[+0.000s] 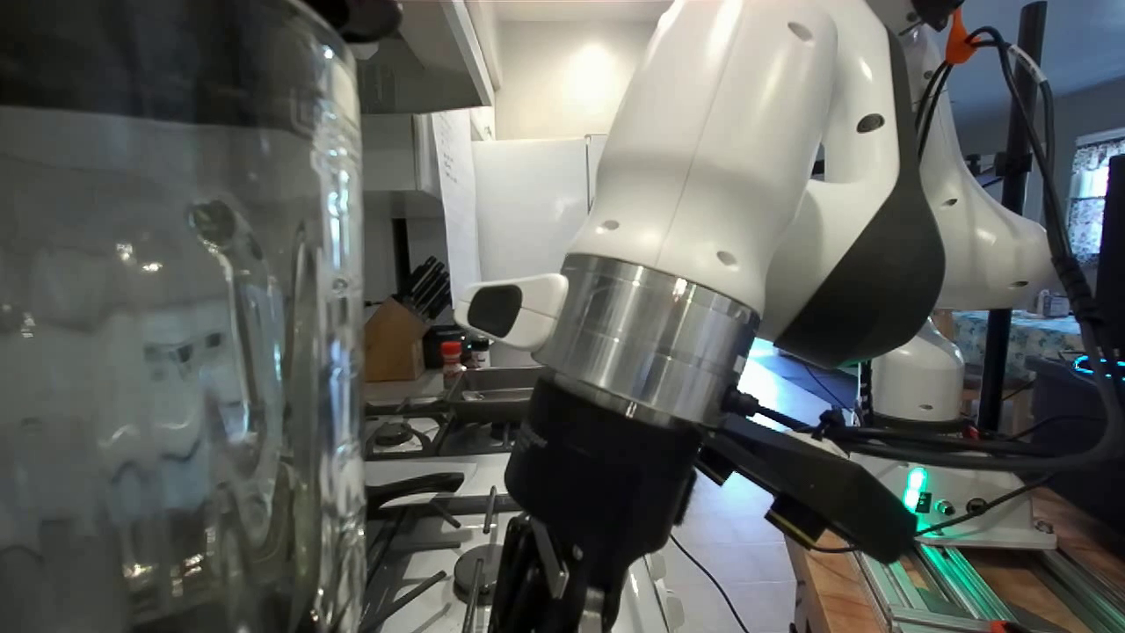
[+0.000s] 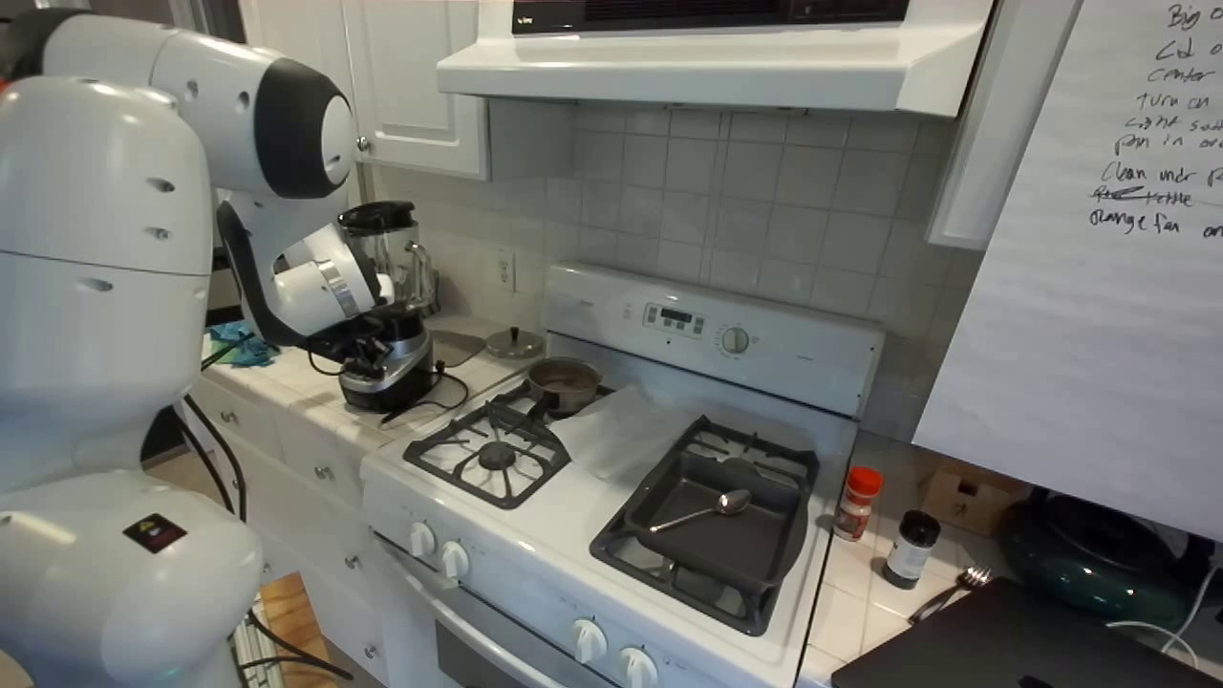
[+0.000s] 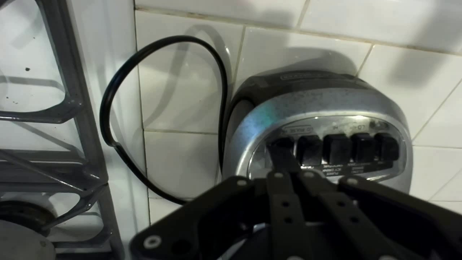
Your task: Press a button on the blender
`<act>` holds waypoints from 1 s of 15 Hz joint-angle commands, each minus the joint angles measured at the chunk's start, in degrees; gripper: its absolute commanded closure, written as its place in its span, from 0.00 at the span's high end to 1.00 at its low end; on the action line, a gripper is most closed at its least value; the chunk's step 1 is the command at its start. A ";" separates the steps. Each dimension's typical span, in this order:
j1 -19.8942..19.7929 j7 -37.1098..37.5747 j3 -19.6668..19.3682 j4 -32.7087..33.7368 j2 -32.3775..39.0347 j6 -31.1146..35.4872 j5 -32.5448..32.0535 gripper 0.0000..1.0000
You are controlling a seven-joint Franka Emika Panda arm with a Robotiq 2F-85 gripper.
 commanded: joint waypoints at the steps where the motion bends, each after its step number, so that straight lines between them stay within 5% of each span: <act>1: 0.27 -2.04 0.63 -1.26 3.69 1.14 0.07 0.00; 11: 0.64 -5.48 0.66 0.94 5.31 -0.13 0.68 0.00; 14: -0.46 -5.82 2.32 0.19 1.66 -2.44 4.38 0.00; 15: 2.05 -8.18 0.00 -0.57 -0.52 -2.14 9.07 0.00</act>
